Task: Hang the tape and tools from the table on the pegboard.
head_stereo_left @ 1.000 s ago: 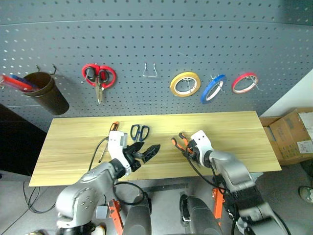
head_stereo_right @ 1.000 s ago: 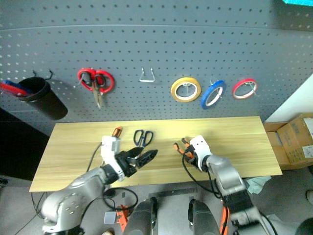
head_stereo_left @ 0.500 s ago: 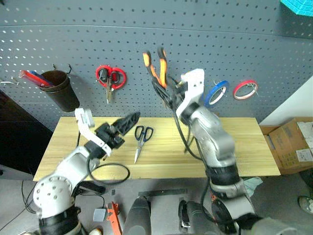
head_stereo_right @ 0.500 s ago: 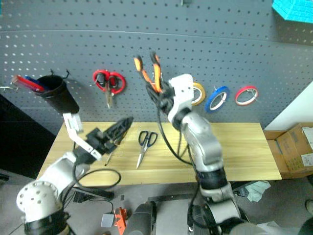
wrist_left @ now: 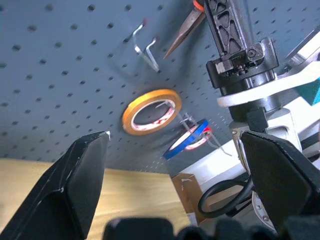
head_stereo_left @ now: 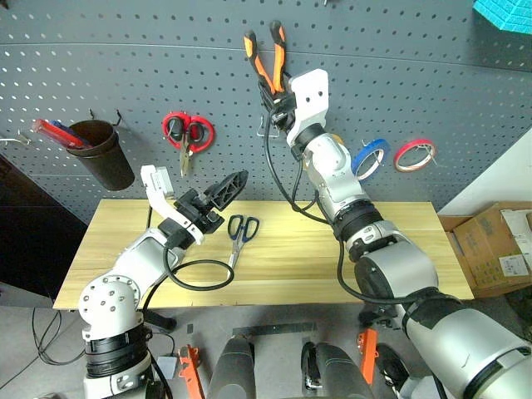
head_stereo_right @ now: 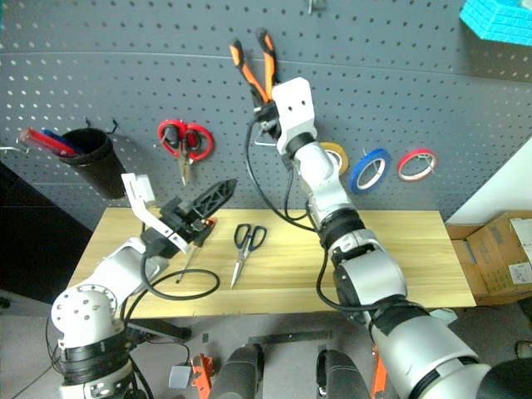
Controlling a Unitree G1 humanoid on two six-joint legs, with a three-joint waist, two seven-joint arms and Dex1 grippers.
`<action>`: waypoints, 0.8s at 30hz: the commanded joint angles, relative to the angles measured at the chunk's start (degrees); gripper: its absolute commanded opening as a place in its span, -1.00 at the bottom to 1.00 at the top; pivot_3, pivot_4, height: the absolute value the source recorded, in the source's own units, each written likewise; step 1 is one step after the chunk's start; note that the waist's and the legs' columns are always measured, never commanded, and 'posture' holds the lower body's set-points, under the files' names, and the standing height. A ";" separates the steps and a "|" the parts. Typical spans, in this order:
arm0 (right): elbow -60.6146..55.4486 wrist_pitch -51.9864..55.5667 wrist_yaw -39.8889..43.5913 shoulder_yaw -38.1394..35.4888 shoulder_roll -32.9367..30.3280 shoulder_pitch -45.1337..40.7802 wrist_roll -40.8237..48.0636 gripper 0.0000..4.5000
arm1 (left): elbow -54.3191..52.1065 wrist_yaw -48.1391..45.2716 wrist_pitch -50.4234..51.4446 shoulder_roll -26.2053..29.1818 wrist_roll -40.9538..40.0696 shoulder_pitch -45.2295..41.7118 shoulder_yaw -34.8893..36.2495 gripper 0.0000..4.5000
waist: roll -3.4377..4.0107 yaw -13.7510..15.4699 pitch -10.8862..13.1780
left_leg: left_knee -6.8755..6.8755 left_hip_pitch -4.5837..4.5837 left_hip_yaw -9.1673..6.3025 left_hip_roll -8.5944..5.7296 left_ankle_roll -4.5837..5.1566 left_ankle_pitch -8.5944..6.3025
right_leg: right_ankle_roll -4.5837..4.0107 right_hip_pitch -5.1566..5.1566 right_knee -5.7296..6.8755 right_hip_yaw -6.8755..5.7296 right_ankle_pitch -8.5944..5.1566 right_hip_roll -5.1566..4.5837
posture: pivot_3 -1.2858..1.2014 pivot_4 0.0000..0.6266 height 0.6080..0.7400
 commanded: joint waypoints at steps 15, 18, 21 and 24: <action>2.83 -3.92 -3.56 -1.06 0.12 -0.46 -2.35 -0.23 | -3.02 0.54 -1.75 2.29 -1.82 1.75 0.10 1.00 | 0.02 0.31 -0.01 | -0.02 0.04 -0.01 0.06 0.18 0.30 | -0.08 -0.03 0.05 0.03 0.29 0.10 | 0.31 -0.64 1.00; 2.29 -5.35 -4.99 -0.57 -0.54 -1.47 -3.72 -0.23 | -2.38 0.22 -2.20 2.42 -1.70 1.04 -0.13 1.00 | 0.02 0.68 -0.01 | -0.02 0.03 -0.01 0.04 0.16 0.31 | -0.08 -0.04 0.04 0.03 0.29 0.10 | 0.31 -0.65 1.00; 1.14 -7.03 -6.65 -0.39 -0.62 -2.63 -4.49 -0.23 | -2.59 0.19 -2.20 2.79 -2.41 0.76 0.08 1.00 | 0.02 0.76 -0.01 | -0.01 0.01 0.00 0.04 0.15 0.32 | -0.08 -0.04 0.02 0.03 0.29 0.09 | 0.30 -0.66 1.00; -0.36 -9.04 -7.83 -0.24 0.23 -3.35 -4.65 -0.23 | -2.60 -0.13 -2.11 3.20 -2.62 1.17 0.23 1.00 | 0.02 0.79 -0.02 | -0.02 0.00 0.00 0.03 0.14 0.32 | -0.08 -0.03 0.01 0.03 0.29 0.09 | 0.30 -0.66 1.00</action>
